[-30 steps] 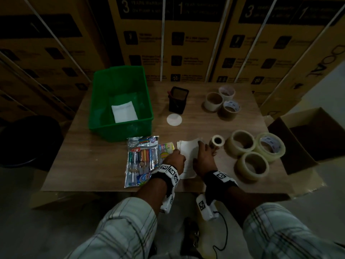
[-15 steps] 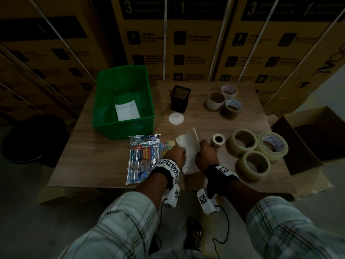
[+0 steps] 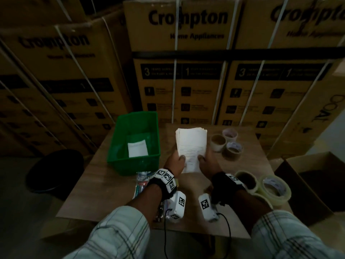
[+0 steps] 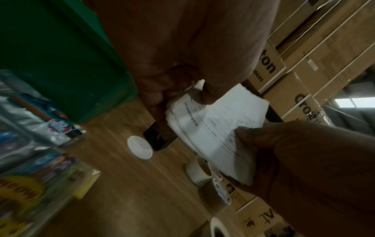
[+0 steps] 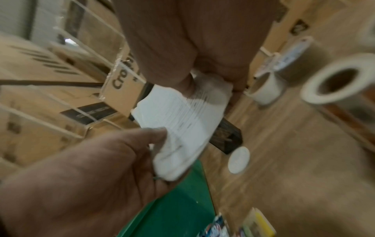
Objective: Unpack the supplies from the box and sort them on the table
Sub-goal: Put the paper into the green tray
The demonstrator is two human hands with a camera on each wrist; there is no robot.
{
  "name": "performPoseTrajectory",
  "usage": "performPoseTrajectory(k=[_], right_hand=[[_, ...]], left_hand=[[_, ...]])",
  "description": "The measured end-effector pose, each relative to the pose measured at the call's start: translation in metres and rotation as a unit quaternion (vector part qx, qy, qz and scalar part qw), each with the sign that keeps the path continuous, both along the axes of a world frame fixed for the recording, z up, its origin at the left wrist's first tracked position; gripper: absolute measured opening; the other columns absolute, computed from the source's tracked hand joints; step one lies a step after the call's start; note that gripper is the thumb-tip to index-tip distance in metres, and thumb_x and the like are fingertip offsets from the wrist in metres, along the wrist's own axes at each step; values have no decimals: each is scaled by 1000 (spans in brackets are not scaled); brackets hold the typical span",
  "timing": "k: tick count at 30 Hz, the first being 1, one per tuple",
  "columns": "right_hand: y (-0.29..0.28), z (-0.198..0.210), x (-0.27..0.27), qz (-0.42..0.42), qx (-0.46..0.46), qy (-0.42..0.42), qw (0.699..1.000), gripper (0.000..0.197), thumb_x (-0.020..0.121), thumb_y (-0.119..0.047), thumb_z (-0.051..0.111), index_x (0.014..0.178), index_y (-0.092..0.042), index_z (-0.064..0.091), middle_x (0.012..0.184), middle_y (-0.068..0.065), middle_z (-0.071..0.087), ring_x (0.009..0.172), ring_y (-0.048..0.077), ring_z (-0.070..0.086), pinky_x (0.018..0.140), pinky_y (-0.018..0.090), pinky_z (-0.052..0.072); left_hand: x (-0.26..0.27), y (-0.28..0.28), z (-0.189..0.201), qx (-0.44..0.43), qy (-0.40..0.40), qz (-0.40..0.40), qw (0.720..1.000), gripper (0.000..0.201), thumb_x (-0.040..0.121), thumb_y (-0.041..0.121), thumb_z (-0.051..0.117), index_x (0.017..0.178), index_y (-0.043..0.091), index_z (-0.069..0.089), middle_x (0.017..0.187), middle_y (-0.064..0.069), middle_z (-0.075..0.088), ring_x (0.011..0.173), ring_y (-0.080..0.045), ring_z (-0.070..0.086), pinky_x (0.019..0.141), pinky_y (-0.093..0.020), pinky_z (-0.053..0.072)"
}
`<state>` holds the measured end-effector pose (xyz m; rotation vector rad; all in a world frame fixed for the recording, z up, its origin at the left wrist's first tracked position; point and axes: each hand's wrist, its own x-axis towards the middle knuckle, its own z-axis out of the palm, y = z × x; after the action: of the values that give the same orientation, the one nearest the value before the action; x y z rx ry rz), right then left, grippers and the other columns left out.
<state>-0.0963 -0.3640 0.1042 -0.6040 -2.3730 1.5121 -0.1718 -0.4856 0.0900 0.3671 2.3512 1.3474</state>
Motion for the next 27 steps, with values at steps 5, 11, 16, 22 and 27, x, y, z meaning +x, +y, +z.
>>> performPoseTrajectory(k=[5,11,16,22,27], right_hand=[[0,8,-20,81,-54,-53,994,48,92,-12,54,136,-9,36,136,8,52,124,27,51,104,43,44],[-15,8,-38,171,-51,-34,983,76,86,2,53,146,-17,12,140,10,46,123,31,50,95,52,49],[-55,21,-77,159,-47,0,986,56,88,4,51,140,-9,35,136,14,52,119,35,54,95,57,48],[-107,43,-134,198,-35,-20,979,37,89,8,49,125,3,53,124,21,60,108,40,60,67,35,56],[-132,51,-199,220,122,-150,956,34,80,-5,66,112,2,62,116,22,65,103,36,64,82,46,56]], left_hand=[[-14,-4,25,-31,24,21,999,33,98,14,39,127,0,43,130,-21,54,115,-33,54,98,-36,43],[-17,-30,48,-31,47,72,996,54,94,4,40,145,10,23,137,-15,49,120,-34,52,95,-32,41],[-50,-71,54,-90,60,60,992,76,88,7,49,151,17,8,140,-15,48,118,-34,54,91,-32,48],[-110,-119,58,-137,45,146,979,39,88,5,48,127,6,47,121,-19,59,97,-39,64,70,-40,60],[-170,-155,49,-235,48,81,968,39,87,16,59,124,6,54,126,-12,60,112,-35,60,93,-39,52]])
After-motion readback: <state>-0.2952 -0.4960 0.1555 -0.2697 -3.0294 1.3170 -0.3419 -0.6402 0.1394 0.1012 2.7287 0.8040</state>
